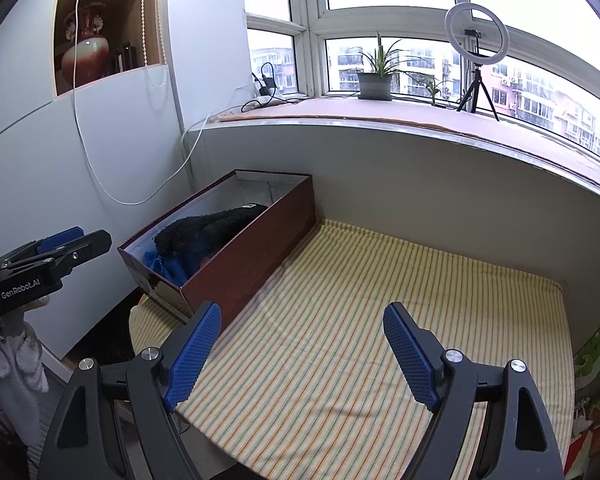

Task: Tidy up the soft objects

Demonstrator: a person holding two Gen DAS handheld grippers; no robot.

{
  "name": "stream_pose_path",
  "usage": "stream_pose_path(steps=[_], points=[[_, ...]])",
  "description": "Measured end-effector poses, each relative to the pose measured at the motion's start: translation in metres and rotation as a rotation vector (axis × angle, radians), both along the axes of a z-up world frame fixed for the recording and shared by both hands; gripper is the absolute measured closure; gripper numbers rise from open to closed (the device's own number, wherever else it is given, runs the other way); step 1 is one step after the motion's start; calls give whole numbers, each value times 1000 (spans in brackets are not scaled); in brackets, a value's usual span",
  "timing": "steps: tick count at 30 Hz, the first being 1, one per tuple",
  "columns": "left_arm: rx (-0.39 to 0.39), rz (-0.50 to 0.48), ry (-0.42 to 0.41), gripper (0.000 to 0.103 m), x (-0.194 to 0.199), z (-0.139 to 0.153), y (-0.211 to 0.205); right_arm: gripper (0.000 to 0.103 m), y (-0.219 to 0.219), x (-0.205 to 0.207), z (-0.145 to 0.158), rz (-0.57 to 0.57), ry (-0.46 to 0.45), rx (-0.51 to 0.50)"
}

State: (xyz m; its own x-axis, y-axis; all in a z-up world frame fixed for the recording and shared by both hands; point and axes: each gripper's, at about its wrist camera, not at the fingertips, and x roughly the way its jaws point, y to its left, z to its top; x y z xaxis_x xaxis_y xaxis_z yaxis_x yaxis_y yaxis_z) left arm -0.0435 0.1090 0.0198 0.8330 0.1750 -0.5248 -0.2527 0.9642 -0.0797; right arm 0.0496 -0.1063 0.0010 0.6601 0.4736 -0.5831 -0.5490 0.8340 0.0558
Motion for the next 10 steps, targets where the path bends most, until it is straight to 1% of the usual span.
stream_pose_path(steps=[3, 6, 10], points=[[-18, 1, 4, 23, 0, -1, 1, 23, -2, 1, -2, -5, 5, 0], [-53, -4, 0, 23, 1, -4, 4, 23, -2, 1, -4, -8, 9, -3], [-41, -4, 12, 23, 3, -8, 1, 23, -4, 2, -7, -13, 13, -4]])
